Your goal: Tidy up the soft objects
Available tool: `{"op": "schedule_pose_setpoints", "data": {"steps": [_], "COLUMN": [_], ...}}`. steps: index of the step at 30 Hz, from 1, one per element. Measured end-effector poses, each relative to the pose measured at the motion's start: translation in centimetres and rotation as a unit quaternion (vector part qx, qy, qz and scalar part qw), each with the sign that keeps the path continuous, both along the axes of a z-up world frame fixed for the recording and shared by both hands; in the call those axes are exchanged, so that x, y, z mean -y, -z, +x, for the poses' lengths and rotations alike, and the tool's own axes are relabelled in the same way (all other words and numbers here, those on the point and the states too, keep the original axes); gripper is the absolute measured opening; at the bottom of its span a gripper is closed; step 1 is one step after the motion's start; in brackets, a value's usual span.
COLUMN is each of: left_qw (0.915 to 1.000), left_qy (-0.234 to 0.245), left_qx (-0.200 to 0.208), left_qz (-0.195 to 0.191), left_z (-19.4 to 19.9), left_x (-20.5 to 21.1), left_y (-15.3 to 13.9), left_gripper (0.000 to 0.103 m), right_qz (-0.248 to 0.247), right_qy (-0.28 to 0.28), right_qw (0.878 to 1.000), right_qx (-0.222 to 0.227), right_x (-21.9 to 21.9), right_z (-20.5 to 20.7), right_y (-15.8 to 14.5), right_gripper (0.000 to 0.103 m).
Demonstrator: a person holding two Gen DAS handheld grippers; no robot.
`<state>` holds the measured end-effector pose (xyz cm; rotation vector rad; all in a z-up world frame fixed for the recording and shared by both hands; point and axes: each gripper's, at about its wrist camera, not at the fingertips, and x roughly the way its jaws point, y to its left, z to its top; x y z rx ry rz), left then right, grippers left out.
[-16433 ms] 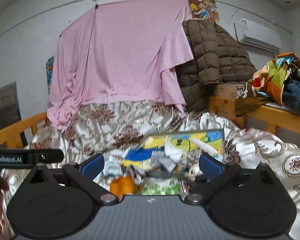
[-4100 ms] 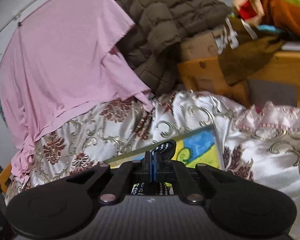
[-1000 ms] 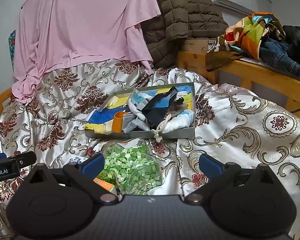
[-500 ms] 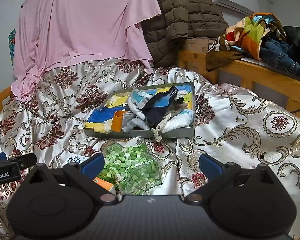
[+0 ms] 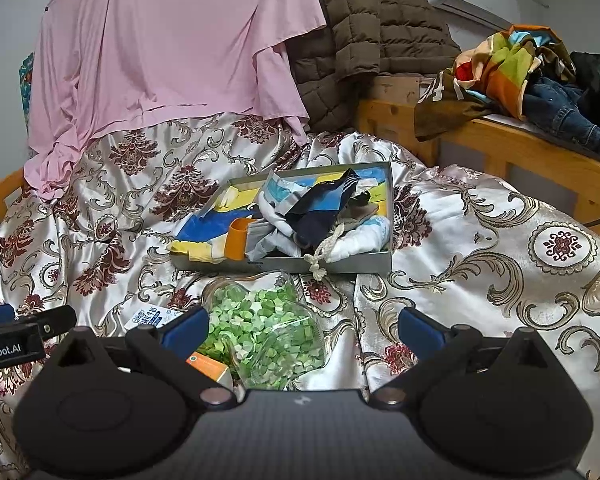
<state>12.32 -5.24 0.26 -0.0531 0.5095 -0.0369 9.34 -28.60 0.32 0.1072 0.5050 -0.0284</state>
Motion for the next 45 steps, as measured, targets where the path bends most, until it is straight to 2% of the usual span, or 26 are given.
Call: {"op": "schedule_pose_setpoints", "data": {"steps": [37, 42, 45], "left_qw": [1.0000, 0.9998, 0.9998], "left_qy": [0.000, -0.010, -0.013], "left_qx": [-0.003, -0.008, -0.007], "left_qz": [-0.002, -0.015, -0.010], "left_z": [0.1, -0.1, -0.1], "left_x": [0.0, -0.2, -0.2], "left_y": [0.0, 0.9, 1.0], "left_gripper": [0.102, 0.102, 0.102], "right_qz": [-0.001, -0.001, -0.002], "right_qy": [-0.002, -0.002, -0.002], "right_qw": [1.000, 1.000, 1.000], "right_qx": [-0.002, -0.002, -0.002], "right_x": [-0.2, -0.2, -0.2], "right_z": [-0.1, -0.1, -0.1], "right_y": [0.0, 0.0, 0.0], "right_gripper": [0.103, 0.103, 0.103]}}
